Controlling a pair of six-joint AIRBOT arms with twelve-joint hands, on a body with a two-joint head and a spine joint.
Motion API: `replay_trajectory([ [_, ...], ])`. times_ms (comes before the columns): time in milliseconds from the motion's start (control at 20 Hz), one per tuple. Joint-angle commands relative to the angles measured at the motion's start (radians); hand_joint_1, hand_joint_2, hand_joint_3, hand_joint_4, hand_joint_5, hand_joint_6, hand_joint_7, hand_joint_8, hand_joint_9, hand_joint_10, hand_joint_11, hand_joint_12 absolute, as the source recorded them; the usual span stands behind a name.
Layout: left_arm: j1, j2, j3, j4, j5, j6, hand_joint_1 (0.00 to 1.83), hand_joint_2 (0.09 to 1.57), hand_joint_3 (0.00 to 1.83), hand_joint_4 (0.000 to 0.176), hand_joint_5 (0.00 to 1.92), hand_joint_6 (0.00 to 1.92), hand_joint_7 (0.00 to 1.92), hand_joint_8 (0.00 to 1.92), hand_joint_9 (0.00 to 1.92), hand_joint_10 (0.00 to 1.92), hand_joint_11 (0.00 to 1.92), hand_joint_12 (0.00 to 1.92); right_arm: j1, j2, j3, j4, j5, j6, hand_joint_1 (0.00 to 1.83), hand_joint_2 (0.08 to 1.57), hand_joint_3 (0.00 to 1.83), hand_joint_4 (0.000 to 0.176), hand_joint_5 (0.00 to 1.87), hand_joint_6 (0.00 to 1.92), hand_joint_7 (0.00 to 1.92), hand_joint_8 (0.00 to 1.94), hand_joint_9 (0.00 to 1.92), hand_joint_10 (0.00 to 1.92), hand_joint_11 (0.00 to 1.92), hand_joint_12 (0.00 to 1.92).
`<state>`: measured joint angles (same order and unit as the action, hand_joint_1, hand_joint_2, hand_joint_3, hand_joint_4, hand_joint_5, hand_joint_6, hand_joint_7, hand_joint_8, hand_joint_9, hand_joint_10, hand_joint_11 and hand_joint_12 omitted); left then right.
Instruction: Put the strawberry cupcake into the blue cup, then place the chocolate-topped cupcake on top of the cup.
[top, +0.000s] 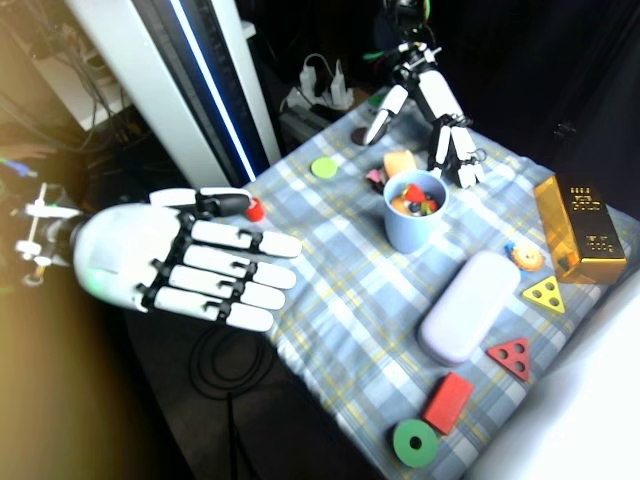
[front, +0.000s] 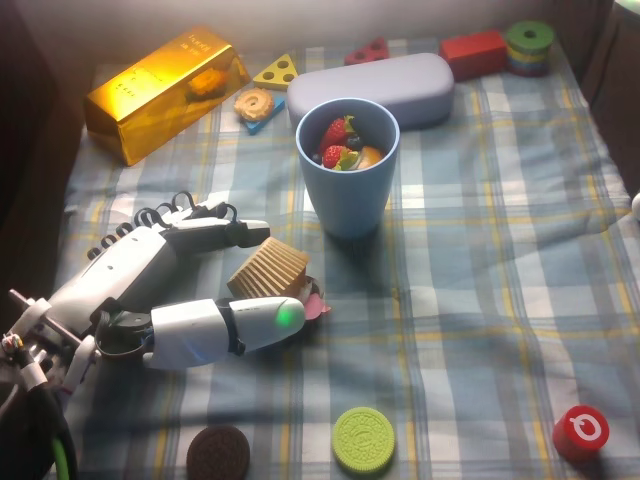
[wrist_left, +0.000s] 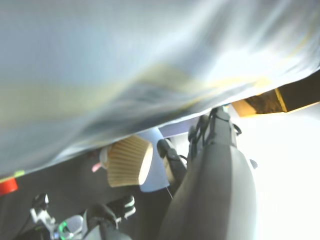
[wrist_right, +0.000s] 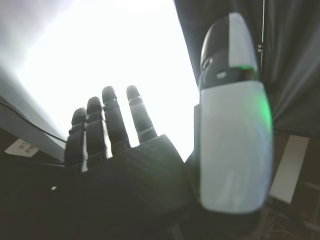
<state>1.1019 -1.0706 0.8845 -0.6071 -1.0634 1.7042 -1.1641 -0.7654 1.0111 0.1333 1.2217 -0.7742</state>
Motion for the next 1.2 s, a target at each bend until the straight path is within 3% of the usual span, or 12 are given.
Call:
replay_trajectory([
  [0,-0.006,-0.009,0.001,0.033,-0.096,-0.015,0.57,0.71,0.0,0.112,0.66,0.02,0.18,0.0,0.09,0.0,0.0,0.0,0.002,-0.004,0.0,0.021,0.121,0.007,0.23,0.96,0.0,0.031,0.01,0.0,0.14,0.01,0.07,0.01,0.0,0.0],
  [50,-0.006,-0.009,0.003,0.033,-0.093,-0.015,0.62,0.73,0.0,0.122,0.72,0.01,0.18,0.0,0.1,0.0,0.0,0.0,0.002,-0.004,0.0,0.021,0.121,0.007,0.24,0.95,0.0,0.049,0.0,0.0,0.1,0.0,0.03,0.0,0.0,0.0],
  [150,-0.005,-0.009,0.005,0.03,-0.093,-0.015,0.73,0.77,0.01,0.149,0.78,0.03,0.2,0.01,0.12,0.01,0.0,0.0,0.002,-0.004,0.0,0.021,0.121,0.007,0.24,0.96,0.0,0.018,0.01,0.0,0.15,0.02,0.09,0.03,0.07,0.04],
  [300,-0.005,-0.009,0.007,0.029,-0.096,-0.015,0.82,0.85,0.01,0.176,0.93,0.02,0.26,0.01,0.16,0.01,0.0,0.0,0.002,-0.004,0.0,0.021,0.121,0.008,0.26,0.95,0.0,0.047,0.01,0.0,0.15,0.01,0.08,0.01,0.03,0.03],
  [500,-0.005,-0.009,0.007,0.027,-0.103,-0.015,0.87,0.91,0.01,0.176,0.98,0.0,0.3,0.0,0.21,0.01,0.0,0.0,0.002,-0.005,0.0,0.021,0.121,0.008,0.24,0.95,0.0,0.035,0.0,0.0,0.15,0.01,0.08,0.01,0.04,0.03],
  [550,-0.005,-0.008,0.007,0.025,-0.105,-0.015,1.02,1.01,0.01,0.176,1.12,0.54,0.3,0.02,0.2,0.01,0.0,0.0,0.001,-0.005,0.0,0.021,0.121,0.009,0.24,0.95,0.0,0.042,0.0,0.0,0.15,0.0,0.08,0.01,0.05,0.04],
  [600,-0.005,-0.006,0.007,0.024,-0.108,-0.015,1.04,1.05,0.0,0.176,1.09,0.75,0.3,0.01,0.19,0.0,0.0,0.0,0.001,-0.005,0.0,0.021,0.121,0.009,0.26,0.95,0.0,0.048,0.0,0.0,0.14,0.0,0.08,0.01,0.05,0.04],
  [700,-0.005,-0.003,0.006,0.024,-0.115,-0.015,1.04,1.06,0.0,0.176,1.08,0.8,0.31,0.01,0.19,0.0,0.0,0.0,0.001,-0.005,0.0,0.021,0.121,0.009,0.24,0.95,0.0,0.047,0.0,0.0,0.14,0.0,0.07,0.0,0.0,0.02],
  [800,-0.006,0.003,0.003,0.024,-0.127,-0.015,1.05,1.05,0.0,0.176,1.1,0.76,0.32,0.0,0.19,0.0,0.0,0.0,0.0,-0.005,0.0,0.021,0.121,0.009,0.24,0.95,0.0,0.021,0.02,0.0,0.16,0.0,0.08,0.0,0.01,0.01],
  [900,-0.008,0.013,-0.004,0.026,-0.14,-0.015,1.06,1.04,0.0,0.176,1.14,0.7,0.34,0.0,0.2,0.0,0.0,0.0,0.0,-0.005,0.0,0.021,0.121,0.01,0.25,0.95,0.0,0.046,0.0,0.0,0.13,0.0,0.04,0.01,0.03,0.01],
  [1100,-0.014,0.052,-0.028,0.045,-0.179,-0.015,1.02,1.09,0.0,0.176,1.01,0.92,0.28,0.0,0.16,0.0,0.0,0.0,-0.001,-0.005,0.0,0.021,0.121,0.011,0.26,0.96,0.0,0.025,0.01,0.0,0.14,0.0,0.07,0.01,0.02,0.02],
  [1150,-0.015,0.058,-0.033,0.048,-0.19,-0.015,1.01,1.1,0.0,0.176,0.98,0.96,0.26,0.0,0.13,0.0,0.0,0.0,-0.001,-0.005,0.0,0.021,0.121,0.011,0.25,0.95,0.0,0.04,0.0,0.0,0.14,0.0,0.07,0.01,0.03,0.02],
])
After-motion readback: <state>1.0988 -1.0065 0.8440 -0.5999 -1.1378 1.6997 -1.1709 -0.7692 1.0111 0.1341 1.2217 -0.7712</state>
